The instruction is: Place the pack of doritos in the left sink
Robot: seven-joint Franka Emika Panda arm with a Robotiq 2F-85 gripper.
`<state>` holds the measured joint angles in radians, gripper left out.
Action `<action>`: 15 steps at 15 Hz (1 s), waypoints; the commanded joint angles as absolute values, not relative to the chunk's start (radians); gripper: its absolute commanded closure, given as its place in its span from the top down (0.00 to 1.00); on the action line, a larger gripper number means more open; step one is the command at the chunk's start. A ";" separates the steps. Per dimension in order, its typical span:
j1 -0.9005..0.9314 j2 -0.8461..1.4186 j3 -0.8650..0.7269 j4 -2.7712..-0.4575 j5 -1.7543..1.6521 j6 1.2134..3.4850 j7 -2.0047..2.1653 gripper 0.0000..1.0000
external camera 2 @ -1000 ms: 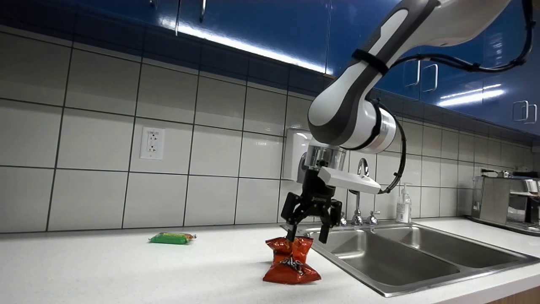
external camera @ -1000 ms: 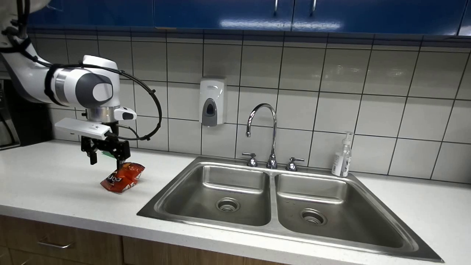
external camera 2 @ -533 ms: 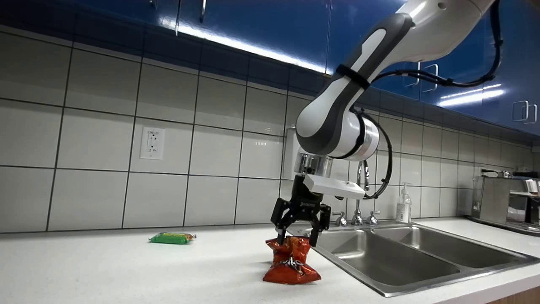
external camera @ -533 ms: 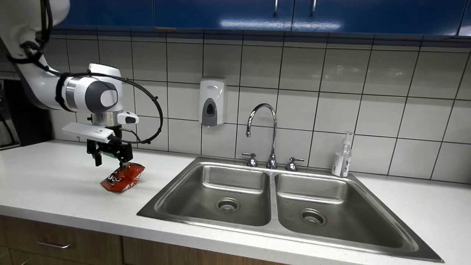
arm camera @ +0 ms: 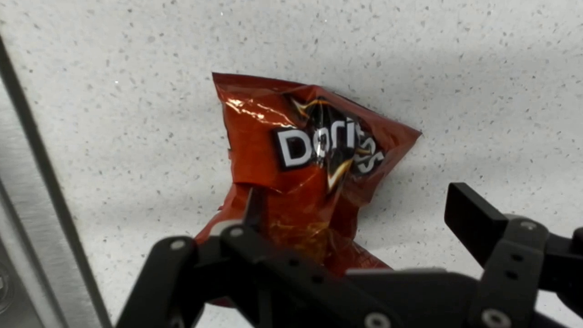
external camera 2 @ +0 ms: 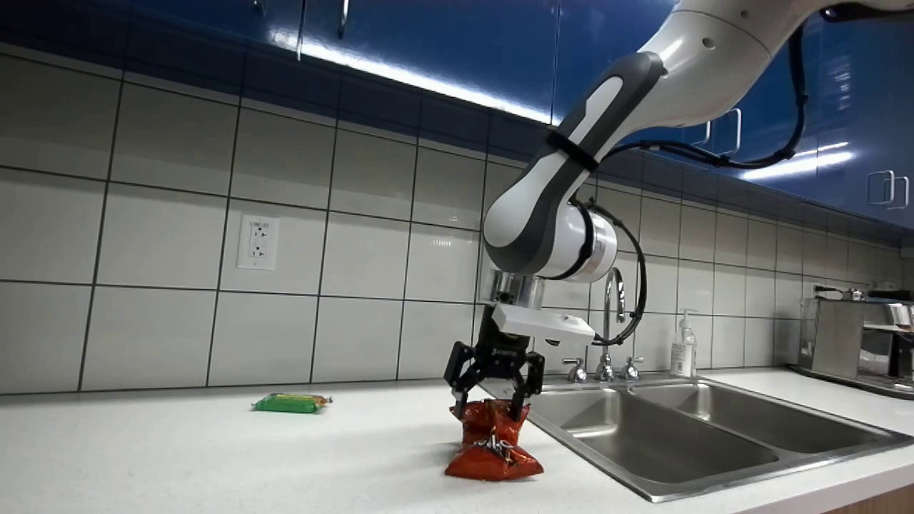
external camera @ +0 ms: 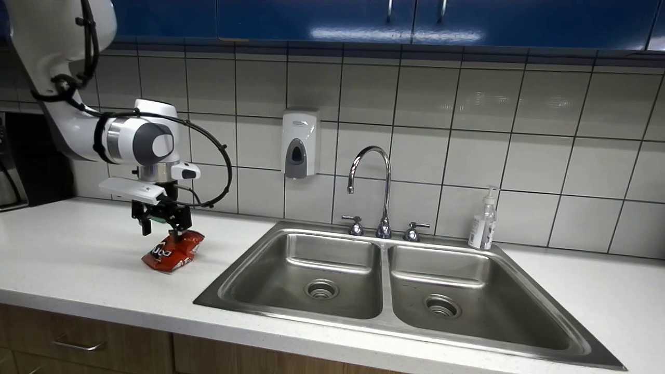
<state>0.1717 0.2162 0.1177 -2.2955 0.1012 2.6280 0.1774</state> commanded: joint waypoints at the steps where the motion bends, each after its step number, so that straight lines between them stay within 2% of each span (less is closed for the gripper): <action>1: 0.180 0.254 0.106 -2.248 0.072 2.626 0.234 1.00; 3: 0.182 0.262 0.101 -2.238 0.067 2.625 0.245 1.00; 4: 0.182 0.264 0.099 -2.234 0.066 2.625 0.247 0.75; 5: 0.182 0.267 0.097 -2.230 0.065 2.625 0.248 0.74; 14: 0.192 0.291 0.086 -2.201 0.023 2.613 0.283 0.02; 15: 0.195 0.294 0.085 -2.198 0.018 2.612 0.287 0.00</action>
<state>0.1746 0.2781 0.1012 -2.2281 0.0509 2.6279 0.2422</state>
